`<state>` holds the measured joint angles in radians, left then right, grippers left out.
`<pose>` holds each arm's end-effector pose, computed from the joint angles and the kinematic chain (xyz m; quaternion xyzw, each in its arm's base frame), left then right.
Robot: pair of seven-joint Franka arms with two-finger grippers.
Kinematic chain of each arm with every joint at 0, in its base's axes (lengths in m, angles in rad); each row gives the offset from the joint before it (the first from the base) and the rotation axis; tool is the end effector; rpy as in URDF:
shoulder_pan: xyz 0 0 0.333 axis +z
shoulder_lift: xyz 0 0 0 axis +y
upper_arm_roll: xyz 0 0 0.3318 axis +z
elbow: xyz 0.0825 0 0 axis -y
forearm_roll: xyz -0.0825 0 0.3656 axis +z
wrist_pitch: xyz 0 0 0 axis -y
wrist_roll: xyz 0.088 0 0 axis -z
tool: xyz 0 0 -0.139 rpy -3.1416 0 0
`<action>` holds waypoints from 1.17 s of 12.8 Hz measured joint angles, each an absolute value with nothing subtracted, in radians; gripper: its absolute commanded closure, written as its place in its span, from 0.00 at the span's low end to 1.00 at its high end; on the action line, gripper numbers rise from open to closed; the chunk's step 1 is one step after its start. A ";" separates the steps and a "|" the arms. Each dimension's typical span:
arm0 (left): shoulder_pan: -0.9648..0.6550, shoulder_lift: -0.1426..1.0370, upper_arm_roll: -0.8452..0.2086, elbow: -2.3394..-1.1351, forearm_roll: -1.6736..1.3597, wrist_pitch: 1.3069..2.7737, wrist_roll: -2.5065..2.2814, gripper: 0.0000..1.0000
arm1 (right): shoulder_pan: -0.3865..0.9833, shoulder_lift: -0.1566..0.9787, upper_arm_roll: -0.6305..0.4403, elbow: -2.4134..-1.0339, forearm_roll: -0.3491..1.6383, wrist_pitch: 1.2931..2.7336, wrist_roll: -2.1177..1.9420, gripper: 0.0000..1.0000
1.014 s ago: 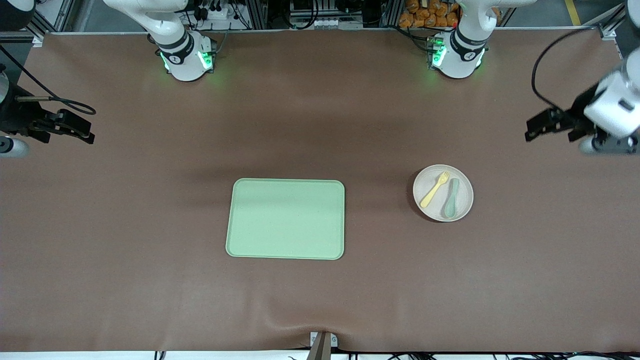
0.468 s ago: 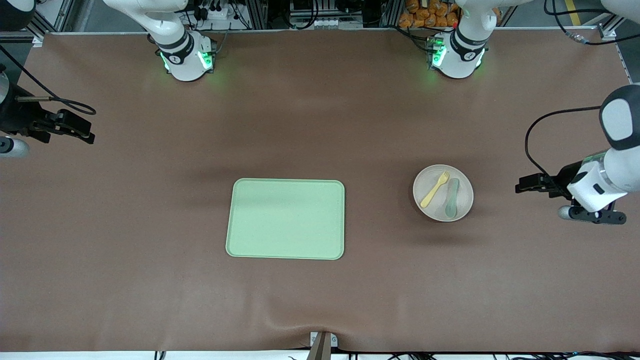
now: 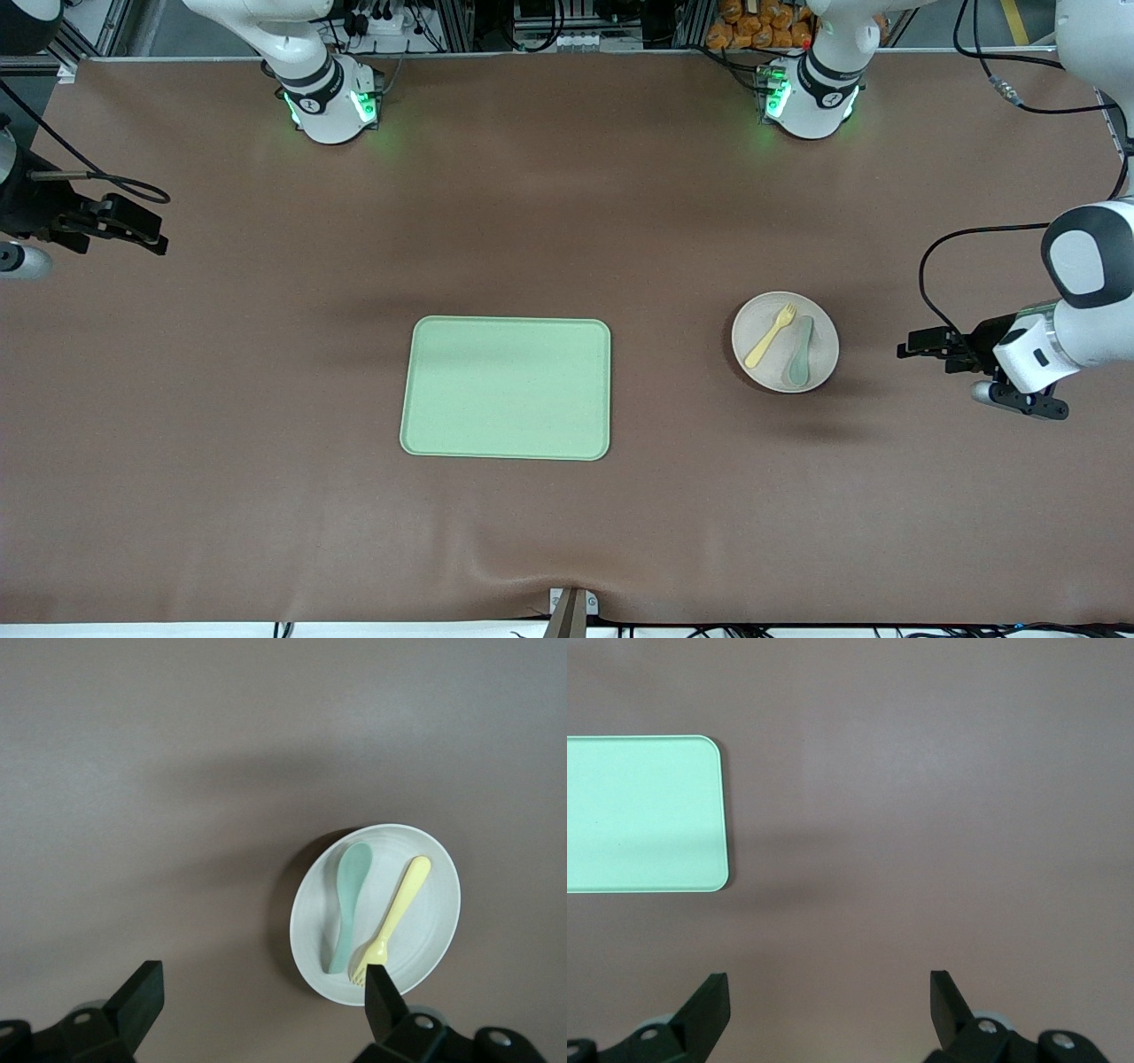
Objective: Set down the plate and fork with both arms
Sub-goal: 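Reach the left gripper toward the rim of the white plate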
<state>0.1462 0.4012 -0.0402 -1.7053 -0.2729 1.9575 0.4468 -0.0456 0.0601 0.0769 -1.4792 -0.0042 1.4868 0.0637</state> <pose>0.6292 0.0432 0.3437 0.9830 -0.1067 -0.0357 0.1449 0.5454 0.0151 0.6099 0.9995 -0.0163 -0.0261 0.0010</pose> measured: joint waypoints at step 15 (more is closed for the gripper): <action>0.147 0.375 -0.069 -1.832 -0.373 2.044 0.643 0.00 | -0.046 0.060 0.077 -1.479 -0.004 1.487 0.063 0.00</action>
<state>0.1466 0.3746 -0.0693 -1.8321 -0.3729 2.0436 0.6431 -0.0457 0.0601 0.0769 -1.4792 -0.0042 1.4866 0.0629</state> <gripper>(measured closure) 0.000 0.000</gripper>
